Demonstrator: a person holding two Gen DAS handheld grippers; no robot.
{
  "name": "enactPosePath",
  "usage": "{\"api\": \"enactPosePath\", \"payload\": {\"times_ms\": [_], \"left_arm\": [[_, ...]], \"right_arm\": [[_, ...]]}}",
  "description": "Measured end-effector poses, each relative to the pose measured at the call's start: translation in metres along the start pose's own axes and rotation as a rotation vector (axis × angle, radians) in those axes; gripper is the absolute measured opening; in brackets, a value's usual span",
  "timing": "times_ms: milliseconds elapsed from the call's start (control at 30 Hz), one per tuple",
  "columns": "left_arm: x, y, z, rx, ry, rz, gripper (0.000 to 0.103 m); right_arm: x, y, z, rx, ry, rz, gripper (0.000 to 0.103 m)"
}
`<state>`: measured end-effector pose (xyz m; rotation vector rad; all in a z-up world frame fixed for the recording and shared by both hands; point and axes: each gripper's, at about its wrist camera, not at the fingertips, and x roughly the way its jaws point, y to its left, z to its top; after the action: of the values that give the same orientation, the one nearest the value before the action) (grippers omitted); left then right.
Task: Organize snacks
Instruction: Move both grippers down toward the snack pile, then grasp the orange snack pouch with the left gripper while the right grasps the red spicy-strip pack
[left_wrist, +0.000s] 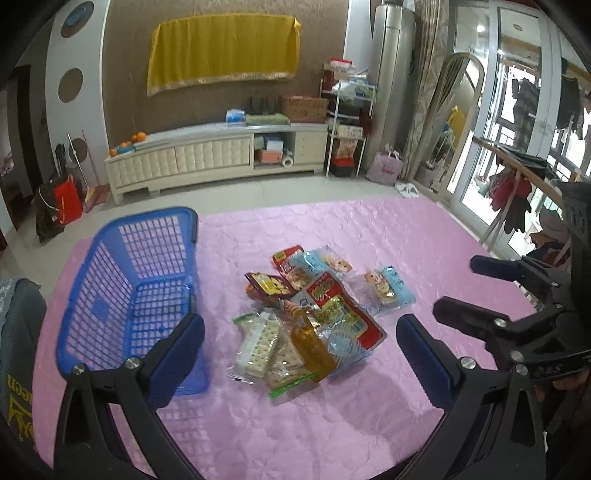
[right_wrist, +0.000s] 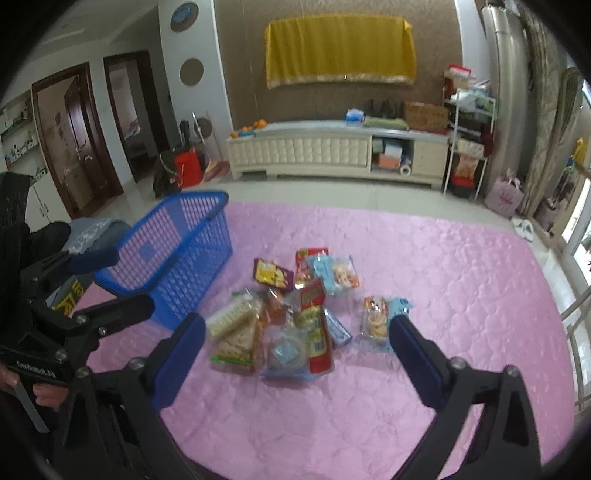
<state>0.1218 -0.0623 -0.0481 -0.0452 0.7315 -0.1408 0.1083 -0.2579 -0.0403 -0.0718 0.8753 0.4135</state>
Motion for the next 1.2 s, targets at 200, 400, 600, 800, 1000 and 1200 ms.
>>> {"api": "enactPosePath", "payload": {"times_ms": [200,400,600,800,1000,1200], "left_arm": [[0.04,-0.005,-0.005,-0.014,0.106,-0.012,0.085],[0.071,-0.005,-0.014,-0.032,0.193,-0.01,0.085],[0.088,-0.009,-0.019,-0.008,0.233,0.01,0.085],[0.098,-0.004,-0.024,-0.019,0.261,0.012,0.085],[0.098,0.0,-0.026,-0.04,0.264,-0.004,0.085],[0.099,0.0,-0.027,-0.044,0.283,-0.027,0.085]], "right_arm": [[0.041,-0.028,-0.015,0.066,0.118,0.07,0.074],[0.09,-0.048,-0.032,0.132,0.233,0.131,0.057],[0.125,-0.053,-0.038,0.146,0.314,0.153,0.036],[0.141,-0.046,-0.033,0.121,0.35,0.151,0.03],[0.147,-0.049,-0.032,0.121,0.331,0.153,0.007],[0.142,-0.055,-0.038,0.143,0.307,0.155,0.003]]}}
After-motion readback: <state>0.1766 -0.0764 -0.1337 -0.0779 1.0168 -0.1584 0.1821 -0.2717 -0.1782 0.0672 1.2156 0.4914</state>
